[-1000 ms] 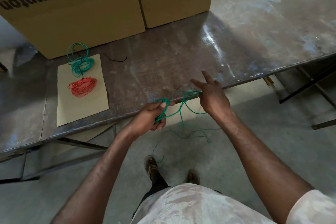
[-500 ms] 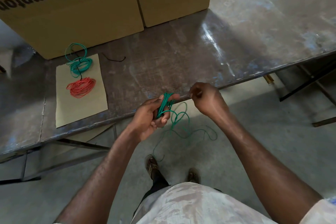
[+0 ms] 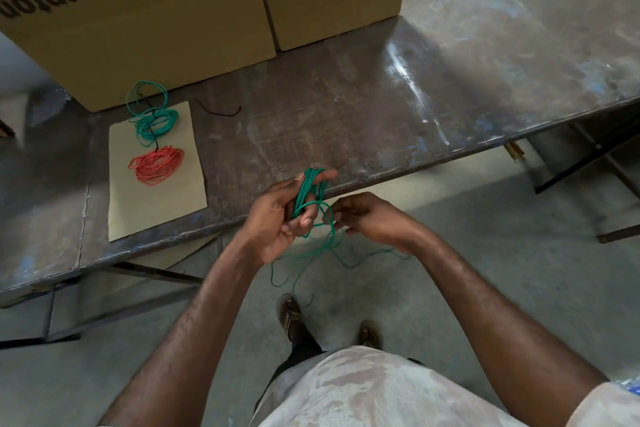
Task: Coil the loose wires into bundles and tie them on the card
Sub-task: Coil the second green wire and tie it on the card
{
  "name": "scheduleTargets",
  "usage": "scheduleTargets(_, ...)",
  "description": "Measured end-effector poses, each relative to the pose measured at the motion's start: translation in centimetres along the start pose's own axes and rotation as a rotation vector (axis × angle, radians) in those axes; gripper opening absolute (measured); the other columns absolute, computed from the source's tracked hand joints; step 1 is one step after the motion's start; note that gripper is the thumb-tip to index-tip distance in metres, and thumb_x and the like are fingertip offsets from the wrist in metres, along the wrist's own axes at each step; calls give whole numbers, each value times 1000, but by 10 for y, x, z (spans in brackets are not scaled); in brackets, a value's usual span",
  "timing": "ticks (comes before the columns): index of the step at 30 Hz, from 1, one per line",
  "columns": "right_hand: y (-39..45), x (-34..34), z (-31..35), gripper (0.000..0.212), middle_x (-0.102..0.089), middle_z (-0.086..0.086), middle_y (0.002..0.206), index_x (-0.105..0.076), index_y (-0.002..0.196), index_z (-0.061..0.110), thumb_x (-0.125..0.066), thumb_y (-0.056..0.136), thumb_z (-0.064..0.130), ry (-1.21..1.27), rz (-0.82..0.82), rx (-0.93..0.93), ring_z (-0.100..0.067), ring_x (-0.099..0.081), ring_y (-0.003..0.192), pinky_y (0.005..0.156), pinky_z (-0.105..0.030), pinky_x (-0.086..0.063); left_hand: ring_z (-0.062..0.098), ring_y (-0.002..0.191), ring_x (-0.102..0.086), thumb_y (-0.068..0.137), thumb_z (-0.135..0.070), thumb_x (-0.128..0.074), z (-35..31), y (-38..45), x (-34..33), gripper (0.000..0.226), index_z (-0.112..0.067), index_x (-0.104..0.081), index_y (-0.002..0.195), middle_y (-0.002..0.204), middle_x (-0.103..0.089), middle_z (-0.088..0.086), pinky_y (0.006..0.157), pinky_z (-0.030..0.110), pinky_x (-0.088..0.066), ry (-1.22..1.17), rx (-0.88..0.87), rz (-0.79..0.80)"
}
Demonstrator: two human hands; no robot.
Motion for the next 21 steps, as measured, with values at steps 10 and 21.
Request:
scheduleTargets(10,-4,3,13,30,-78,-4,102,-76,124,26,-56,108,42,269,-35,44,-5,-56,74,76,-25,-43,13,42,-11,115,-31,-30,-10,-12,8,51,-4,-61,145,54,-44,10,48,30,-9,10,-43,-48)
scheduleTargets(21,-4,46,25,22,-69,3,80,-73,89,13,-74,98,33,-121,-106,263,-5,-58,73,72,-28,-47,10,40,-15,113,-30,-35,-4,-21,23,50,0,-64,141,52,-38,8,42,23,-15,20,-50,-115)
Point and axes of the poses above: each hand's wrist, its own y-axis towards the middle knuckle, its own x-axis out of the back of the hand, z = x × y, the point moved 6 cm from there along y, towards the middle knuckle
